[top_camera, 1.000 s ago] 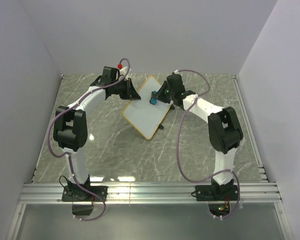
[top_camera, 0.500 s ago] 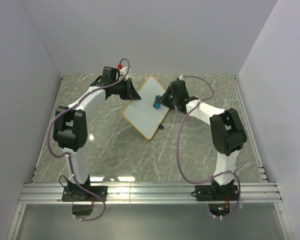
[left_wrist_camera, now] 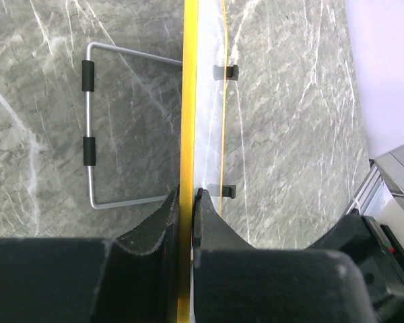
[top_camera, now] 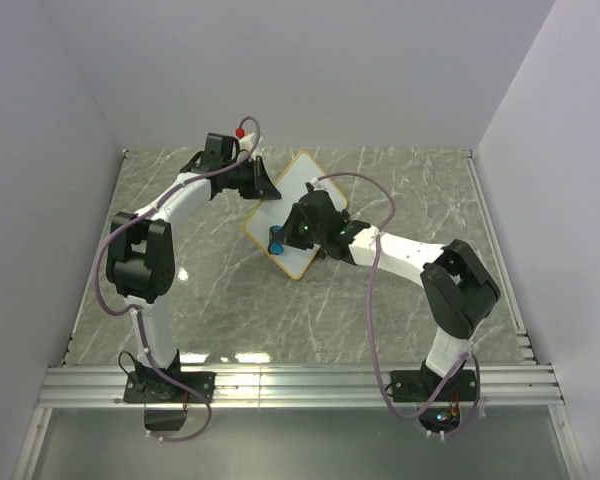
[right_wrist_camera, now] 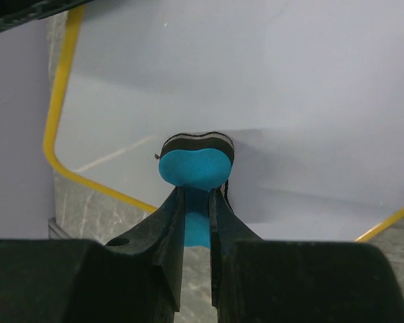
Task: Erase the whiteboard
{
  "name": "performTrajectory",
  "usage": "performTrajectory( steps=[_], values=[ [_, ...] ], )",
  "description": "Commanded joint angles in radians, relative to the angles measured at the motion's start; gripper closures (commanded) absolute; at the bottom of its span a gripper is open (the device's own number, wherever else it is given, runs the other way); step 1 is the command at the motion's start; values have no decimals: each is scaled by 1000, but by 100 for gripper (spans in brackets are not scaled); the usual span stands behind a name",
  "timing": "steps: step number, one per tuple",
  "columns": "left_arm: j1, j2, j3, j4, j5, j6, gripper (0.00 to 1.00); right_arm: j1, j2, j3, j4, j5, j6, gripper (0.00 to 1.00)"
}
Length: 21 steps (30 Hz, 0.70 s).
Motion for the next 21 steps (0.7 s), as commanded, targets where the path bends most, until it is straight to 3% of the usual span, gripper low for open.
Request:
performTrajectory(
  steps=[1,6,8,9,12,20,21],
  values=[
    [-32,-1,-22,-91,-98,58,100,27,47,41,-28,-44,4,100],
    [-32,-15,-39,-88,-116,61,100,-19,-32,-40,-61,0,-7,100],
    [-32,-15,-42,-92,-125,64,95,-51,-98,-69,-92,26,-33,100],
    [-34,-15,-42,-92,-131,65,91,-66,-123,-97,-120,45,-44,100],
    [-32,-24,-46,-89,-141,65,60,-118,-233,-152,-166,75,-76,100],
    [-32,-81,-42,-109,-179,61,41,-214,-535,-267,-290,143,-150,100],
    [-32,-87,-43,-108,-183,58,31,-220,-556,-280,-313,146,-156,100]
  ],
)
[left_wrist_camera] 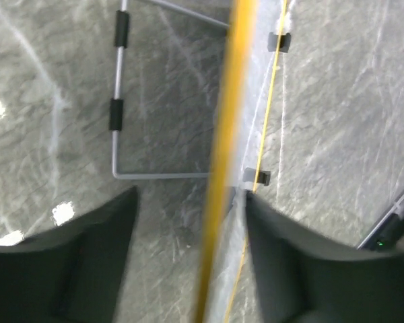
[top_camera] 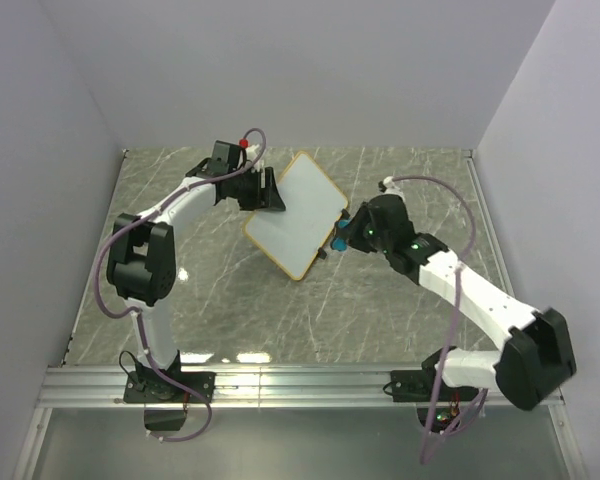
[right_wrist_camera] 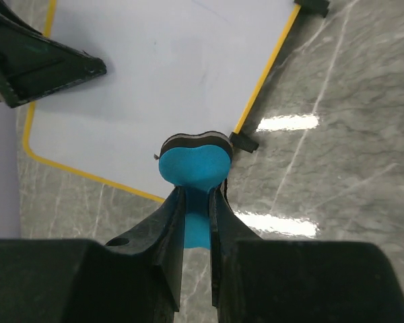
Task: Erase the whiteboard
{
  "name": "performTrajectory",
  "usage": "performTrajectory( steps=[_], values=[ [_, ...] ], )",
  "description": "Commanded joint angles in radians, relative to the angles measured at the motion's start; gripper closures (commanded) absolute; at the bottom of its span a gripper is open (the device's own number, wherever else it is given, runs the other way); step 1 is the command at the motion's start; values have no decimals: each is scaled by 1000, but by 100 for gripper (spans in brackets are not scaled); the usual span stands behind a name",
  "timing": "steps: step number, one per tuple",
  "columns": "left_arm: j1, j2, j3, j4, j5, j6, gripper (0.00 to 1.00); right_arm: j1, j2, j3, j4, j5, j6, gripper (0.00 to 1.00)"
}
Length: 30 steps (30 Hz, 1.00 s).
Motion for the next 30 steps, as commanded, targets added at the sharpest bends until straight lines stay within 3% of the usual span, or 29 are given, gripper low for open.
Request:
performTrajectory(
  steps=[1,2,5,8,9,10,13,18,21,27,30],
  values=[
    [-2,-72,5,-35,-51,14,25,-26,-96,-51,-78,49,-60,100],
    [-2,-84,7,-32,-55,7,23,-31,-120,-68,-85,50,-63,100],
    [-1,-103,20,-28,-61,-16,1,-34,-146,-153,-104,46,-60,100],
    [-2,-116,47,-35,-78,-32,0,-36,-143,-209,-95,46,-50,98],
    [-1,-123,54,-38,-84,-35,1,-37,-133,-215,-92,48,-51,90],
    [-1,-127,68,-41,-95,-41,0,-37,-101,-220,-90,51,-62,56],
    [-1,-158,86,-64,-153,-49,1,-39,-21,-197,-82,59,-99,35],
    [-1,-256,71,-124,-273,-53,0,-40,42,-131,-84,77,-139,20],
    [-1,-339,36,-140,-341,-56,1,-37,29,-111,-121,79,-131,20],
    [2,-529,-51,-172,-500,-75,1,-37,-260,-54,-263,117,-131,20],
    [6,-624,-116,-173,-516,-87,1,-37,-428,6,-308,126,-142,6]
  ],
)
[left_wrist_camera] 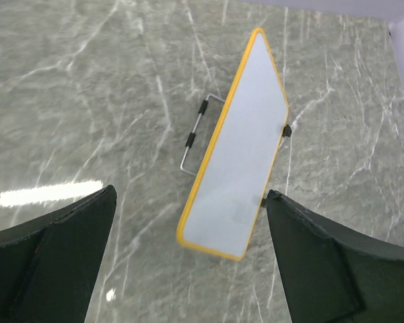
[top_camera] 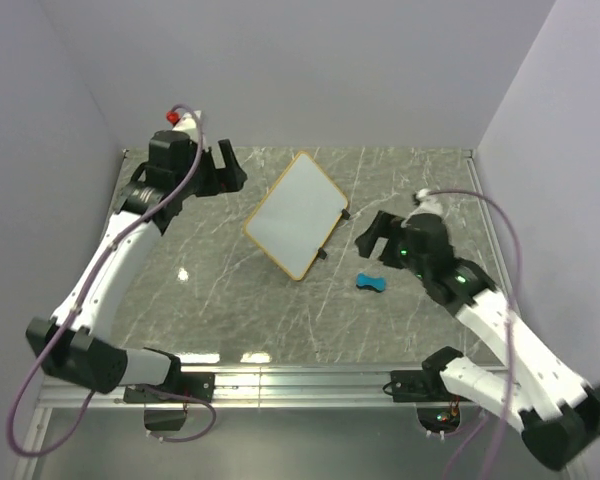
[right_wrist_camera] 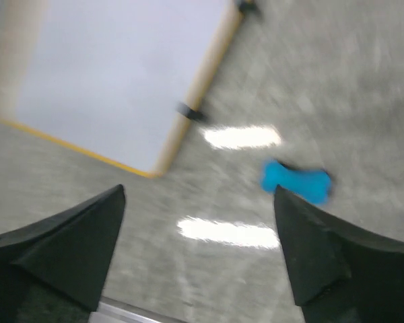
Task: Erase the whiteboard
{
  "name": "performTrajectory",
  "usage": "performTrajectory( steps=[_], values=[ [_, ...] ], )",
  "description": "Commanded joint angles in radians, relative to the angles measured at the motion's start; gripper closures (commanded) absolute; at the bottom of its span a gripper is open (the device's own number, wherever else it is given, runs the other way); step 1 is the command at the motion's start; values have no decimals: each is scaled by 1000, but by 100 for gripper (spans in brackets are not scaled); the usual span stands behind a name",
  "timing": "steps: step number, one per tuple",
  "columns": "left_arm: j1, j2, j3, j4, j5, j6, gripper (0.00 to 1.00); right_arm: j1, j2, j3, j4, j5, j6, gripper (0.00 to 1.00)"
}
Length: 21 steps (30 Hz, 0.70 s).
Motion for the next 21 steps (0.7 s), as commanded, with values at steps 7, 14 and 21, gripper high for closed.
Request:
performTrajectory(
  steps=[7,14,21],
  values=[
    [4,-277,-248,-12,-137,-69,1,-4,-381,177,-121,100,8,0],
    [4,-351,-334,-23,-154,-94,1,-6,-496,134,-196,102,33,0],
    [4,-363,-315,-41,-176,-75,0,-6,-555,80,-166,77,16,0]
  ],
)
